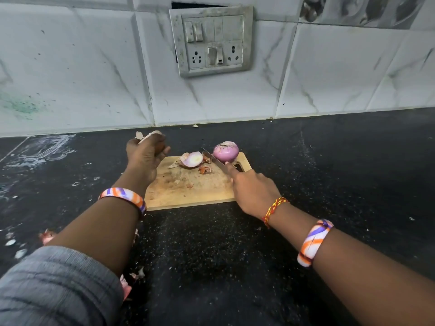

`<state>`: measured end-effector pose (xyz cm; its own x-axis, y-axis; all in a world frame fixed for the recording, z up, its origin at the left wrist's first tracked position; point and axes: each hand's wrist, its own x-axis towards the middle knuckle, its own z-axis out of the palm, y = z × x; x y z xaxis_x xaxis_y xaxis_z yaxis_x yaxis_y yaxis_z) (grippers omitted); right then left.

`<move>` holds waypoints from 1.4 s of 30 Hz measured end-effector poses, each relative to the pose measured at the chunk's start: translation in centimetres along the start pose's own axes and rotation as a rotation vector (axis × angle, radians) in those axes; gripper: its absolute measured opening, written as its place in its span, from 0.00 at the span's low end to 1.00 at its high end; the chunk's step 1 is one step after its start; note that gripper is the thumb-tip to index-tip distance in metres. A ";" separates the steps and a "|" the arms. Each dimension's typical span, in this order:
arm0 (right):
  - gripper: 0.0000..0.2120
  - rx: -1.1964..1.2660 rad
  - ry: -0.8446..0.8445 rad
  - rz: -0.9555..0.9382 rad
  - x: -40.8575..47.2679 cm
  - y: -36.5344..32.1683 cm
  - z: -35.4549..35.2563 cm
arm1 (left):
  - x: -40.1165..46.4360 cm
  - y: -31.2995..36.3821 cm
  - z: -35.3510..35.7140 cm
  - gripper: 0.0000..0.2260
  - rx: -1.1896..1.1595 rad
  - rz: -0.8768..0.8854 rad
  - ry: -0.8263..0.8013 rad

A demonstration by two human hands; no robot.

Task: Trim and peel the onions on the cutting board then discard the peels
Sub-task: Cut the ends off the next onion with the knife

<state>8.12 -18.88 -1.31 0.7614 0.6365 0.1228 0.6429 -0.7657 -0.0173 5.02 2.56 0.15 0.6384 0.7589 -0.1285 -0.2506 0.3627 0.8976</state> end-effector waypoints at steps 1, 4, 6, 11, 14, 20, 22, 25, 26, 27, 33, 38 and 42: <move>0.26 0.032 -0.014 -0.007 -0.1 -0.4 -0.1 | -0.2 0.2 0.0 0.21 -0.014 0.012 -0.017; 0.24 0.073 -0.029 -0.087 -0.7 -1.8 -0.2 | -0.4 1.0 0.0 0.21 -0.031 0.018 -0.076; 0.24 0.093 -0.033 -0.157 -1.4 -2.7 -0.3 | -0.5 1.6 -0.2 0.21 -0.001 0.025 -0.082; 0.22 0.139 0.051 -0.207 -2.2 -3.3 -0.6 | -0.9 2.4 -0.7 0.16 0.039 0.056 -0.037; 0.20 0.131 0.111 -0.099 -1.9 -2.6 -0.5 | -1.1 2.7 -1.8 0.20 0.035 0.029 -0.014; 0.20 0.050 0.072 -0.001 -1.2 -3.0 0.4 | -1.7 3.9 -3.8 0.23 0.107 0.051 0.014; 0.20 0.042 0.072 -0.069 -1.6 -4.1 0.5 | -1.8 4.3 -4.3 0.21 0.129 0.067 -0.006; 0.21 0.075 0.068 -0.206 -3.0 -5.7 0.5 | -1.8 4.9 -4.6 0.20 0.152 0.090 -0.047; 0.20 0.093 0.063 -0.247 -3.5 -6.0 0.4 | -1.6 5.1 -4.7 0.20 0.165 0.096 -0.046; 0.20 0.113 0.051 -0.284 -4.1 -6.3 0.2 | -1.5 5.3 -4.9 0.22 0.176 0.097 -0.038; 0.19 0.228 -0.003 -0.274 -5.1 -5.8 -0.3 | -1.5 6.3 -5.7 0.15 0.092 0.095 0.000; 0.19 0.098 0.052 0.016 -3.2 -5.0 0.1 | -2.0 6.0 -6.6 0.11 -0.038 0.017 -0.120; 0.20 0.100 0.004 -0.134 -3.8 -6.4 0.4 | -2.3 5.3 -7.0 0.21 -0.045 -0.187 -0.237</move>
<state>1.20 -16.37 -2.02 0.6678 0.7320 0.1350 0.7441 -0.6606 -0.0993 -2.86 6.49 2.27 0.8273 0.5313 -0.1827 -0.1417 0.5119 0.8473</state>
